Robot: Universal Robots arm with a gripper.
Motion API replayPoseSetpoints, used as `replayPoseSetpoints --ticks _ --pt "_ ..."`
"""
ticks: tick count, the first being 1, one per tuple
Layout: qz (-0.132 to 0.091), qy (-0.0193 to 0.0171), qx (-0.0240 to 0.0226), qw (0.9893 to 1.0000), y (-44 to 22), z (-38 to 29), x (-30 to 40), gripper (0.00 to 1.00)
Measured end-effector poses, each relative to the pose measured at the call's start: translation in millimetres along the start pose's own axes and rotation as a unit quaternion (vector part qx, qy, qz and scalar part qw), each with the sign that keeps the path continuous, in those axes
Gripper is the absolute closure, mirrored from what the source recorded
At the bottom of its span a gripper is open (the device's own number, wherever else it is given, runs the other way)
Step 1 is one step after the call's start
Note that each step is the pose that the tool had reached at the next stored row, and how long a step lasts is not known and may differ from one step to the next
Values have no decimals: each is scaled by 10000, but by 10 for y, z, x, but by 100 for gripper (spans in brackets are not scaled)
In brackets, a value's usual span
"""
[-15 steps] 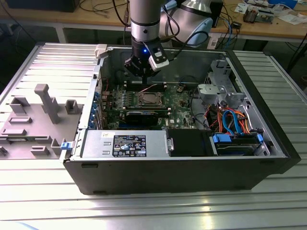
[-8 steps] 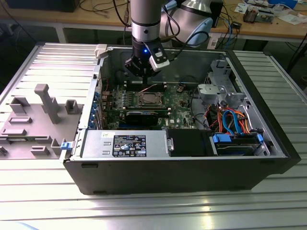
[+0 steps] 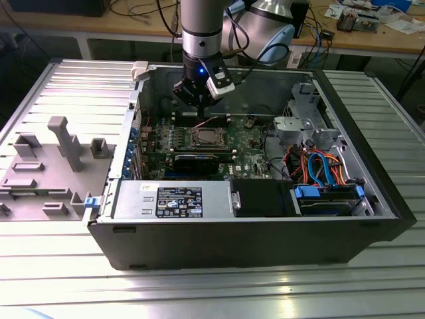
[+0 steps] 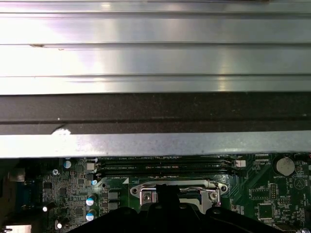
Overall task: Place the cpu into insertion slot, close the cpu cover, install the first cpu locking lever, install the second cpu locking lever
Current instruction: 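Install the first cpu locking lever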
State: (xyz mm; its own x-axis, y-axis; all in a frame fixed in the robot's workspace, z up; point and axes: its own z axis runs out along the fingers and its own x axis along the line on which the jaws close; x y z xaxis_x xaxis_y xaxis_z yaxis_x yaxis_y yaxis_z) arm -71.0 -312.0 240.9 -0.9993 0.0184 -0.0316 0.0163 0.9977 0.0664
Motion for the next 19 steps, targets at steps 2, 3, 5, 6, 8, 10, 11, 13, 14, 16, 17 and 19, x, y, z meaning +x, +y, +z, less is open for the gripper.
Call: replayPoseSetpoints --ticks 2,3,5,6,8,10,11,13,14,16,17,19 --pt "0 0 0 10000 0 0 0 89" --pt "0 0 0 10000 0 0 0 89" --pt "0 0 -1 10000 0 1 -2 89" --pt "-1 0 0 10000 0 2 -4 89" --pt "0 0 1 10000 5 6 -50 89" --pt "0 -1 -1 10000 5 11 -69 89" --pt "-6 1 -1 10000 6 16 -81 89" --pt "-66 5 -2 10000 7 34 -92 89" --pt "-134 9 -4 9999 7 46 -93 89" --pt "-227 15 -6 9997 11 65 -96 89" --pt "-234 16 -7 9997 16 73 -98 89" --pt "-240 16 -7 9997 27 96 -105 89"
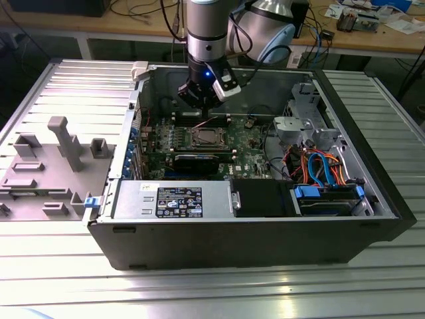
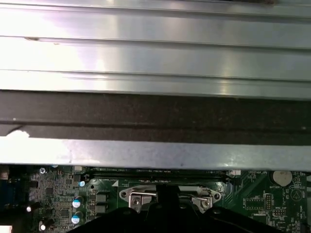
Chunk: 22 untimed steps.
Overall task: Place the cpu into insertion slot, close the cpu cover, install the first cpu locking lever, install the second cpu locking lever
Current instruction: 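Install the first cpu locking lever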
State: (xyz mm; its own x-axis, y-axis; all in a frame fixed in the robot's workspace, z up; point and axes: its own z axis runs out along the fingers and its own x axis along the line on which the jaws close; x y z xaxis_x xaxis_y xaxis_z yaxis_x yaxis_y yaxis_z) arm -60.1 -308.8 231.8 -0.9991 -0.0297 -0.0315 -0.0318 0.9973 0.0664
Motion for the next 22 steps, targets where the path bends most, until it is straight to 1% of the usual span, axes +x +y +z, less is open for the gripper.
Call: replayPoseSetpoints --ticks 5,11,14,22 --pt "0 0 0 10000 27 20 -34 89" --pt "0 0 0 10000 55 33 -58 89" --pt "0 0 0 10000 59 38 -69 89" --pt "0 0 0 10000 59 44 -69 89"
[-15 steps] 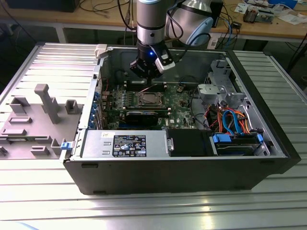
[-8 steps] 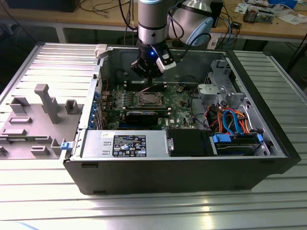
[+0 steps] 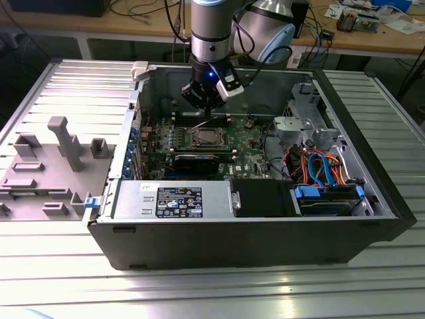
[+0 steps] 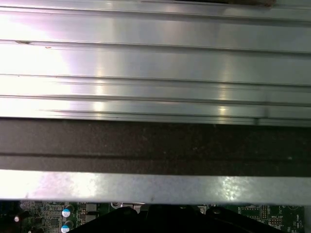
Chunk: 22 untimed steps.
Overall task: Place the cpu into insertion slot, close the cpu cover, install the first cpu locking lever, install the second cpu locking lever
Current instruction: 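Install the first cpu locking lever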
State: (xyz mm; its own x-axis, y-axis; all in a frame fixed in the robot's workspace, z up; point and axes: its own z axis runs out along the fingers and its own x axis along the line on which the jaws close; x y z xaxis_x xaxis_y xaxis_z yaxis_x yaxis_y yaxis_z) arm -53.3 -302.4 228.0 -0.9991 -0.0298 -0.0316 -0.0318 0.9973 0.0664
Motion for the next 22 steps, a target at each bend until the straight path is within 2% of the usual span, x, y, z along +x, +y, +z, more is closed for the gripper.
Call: replayPoseSetpoints --ticks 5,11,22 --pt "0 0 -1 10000 0 2 -4 89" --pt "0 0 -1 10000 -3 22 -47 89" --pt "0 0 0 10000 -15 111 -122 89"
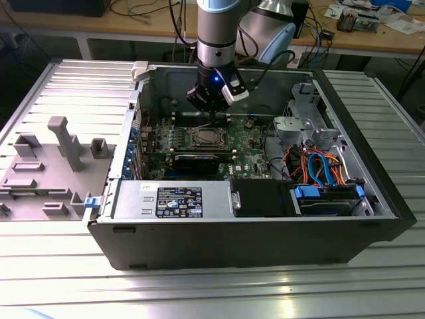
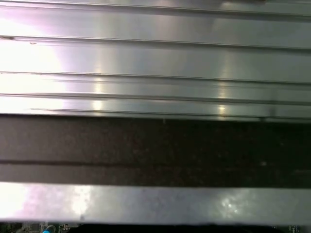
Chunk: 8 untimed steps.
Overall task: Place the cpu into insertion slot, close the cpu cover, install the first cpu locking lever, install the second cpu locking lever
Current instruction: 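Install the first cpu locking lever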
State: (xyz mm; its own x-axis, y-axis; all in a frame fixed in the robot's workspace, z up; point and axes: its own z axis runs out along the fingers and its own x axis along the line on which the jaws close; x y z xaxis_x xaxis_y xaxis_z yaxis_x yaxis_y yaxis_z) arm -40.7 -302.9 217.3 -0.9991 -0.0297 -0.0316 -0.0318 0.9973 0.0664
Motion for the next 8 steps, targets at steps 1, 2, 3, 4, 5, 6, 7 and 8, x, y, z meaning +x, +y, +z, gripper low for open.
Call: replayPoseSetpoints --ticks 1,2,3,4,5,6,7,8 --pt "0 0 0 10000 -2 7 -3 89" --pt "0 0 0 10000 -4 16 -8 89" --pt "0 0 0 10000 -5 27 -14 89" --pt "0 0 0 10000 -6 35 -16 89" --pt "0 0 0 10000 -7 47 -21 89" --pt "0 0 0 10000 -8 54 -23 89" --pt "0 0 0 10000 -8 62 -24 89" --pt "1 0 0 10000 -8 68 -24 89"
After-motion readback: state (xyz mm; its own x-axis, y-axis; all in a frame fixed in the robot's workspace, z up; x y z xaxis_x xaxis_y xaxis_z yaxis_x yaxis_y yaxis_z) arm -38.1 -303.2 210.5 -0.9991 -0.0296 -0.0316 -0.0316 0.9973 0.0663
